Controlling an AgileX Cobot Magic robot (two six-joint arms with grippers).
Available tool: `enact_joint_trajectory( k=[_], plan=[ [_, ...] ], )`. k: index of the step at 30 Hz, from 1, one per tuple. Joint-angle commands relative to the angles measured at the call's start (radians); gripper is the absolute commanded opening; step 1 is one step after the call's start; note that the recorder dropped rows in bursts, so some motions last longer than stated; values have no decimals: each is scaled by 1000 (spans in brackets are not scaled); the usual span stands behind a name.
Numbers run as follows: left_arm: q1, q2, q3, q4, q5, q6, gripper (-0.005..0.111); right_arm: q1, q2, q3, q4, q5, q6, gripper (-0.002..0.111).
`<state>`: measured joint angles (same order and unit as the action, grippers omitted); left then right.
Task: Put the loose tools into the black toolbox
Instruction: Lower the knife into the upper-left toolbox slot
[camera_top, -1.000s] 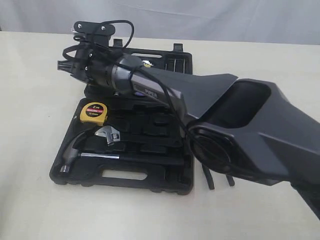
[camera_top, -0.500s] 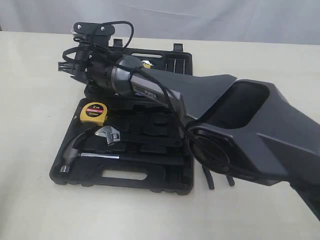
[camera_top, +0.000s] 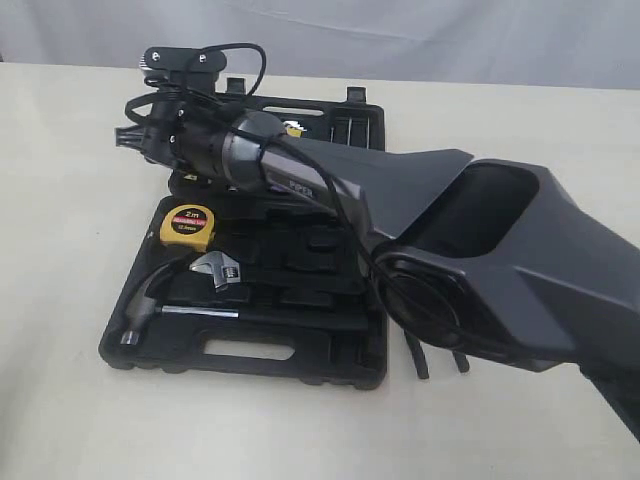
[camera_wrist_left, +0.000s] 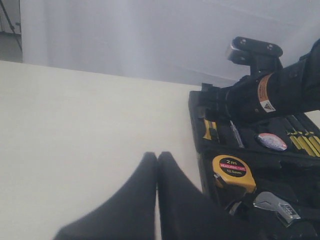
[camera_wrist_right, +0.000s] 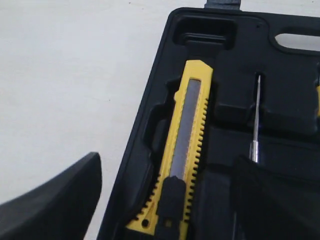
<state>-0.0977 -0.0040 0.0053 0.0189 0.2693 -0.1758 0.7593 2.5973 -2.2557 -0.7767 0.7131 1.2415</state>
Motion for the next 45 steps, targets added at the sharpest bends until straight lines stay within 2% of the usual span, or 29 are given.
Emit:
enact_joint_trajectory(
  k=[1, 6, 9, 13, 16, 24, 30, 45],
  plan=[
    [-6, 4, -5, 0, 1, -1, 0, -2, 3, -4, -3, -4, -8, 69],
    [-6, 4, -5, 0, 1, -1, 0, 0, 1, -15, -5, -28, -10, 68],
    [-6, 4, -5, 4, 1, -1, 0, 0, -12, -30, 15, -25, -55, 59],
    [-6, 4, -5, 4, 1, -1, 0, 0, -51, -56, 115, 13, -221, 28],
    [-6, 4, -5, 4, 1, -1, 0, 0, -85, -73, 121, 60, -299, -1],
    [-6, 4, -5, 4, 1, -1, 0, -2, -64, -74, 11, -10, -286, -1],
    [-6, 4, -5, 4, 1, -1, 0, -13, 15, -74, -96, -26, -119, -1],
    [-6, 4, -5, 4, 1, -1, 0, -36, 107, -74, -36, -82, -130, -1]
  ],
)
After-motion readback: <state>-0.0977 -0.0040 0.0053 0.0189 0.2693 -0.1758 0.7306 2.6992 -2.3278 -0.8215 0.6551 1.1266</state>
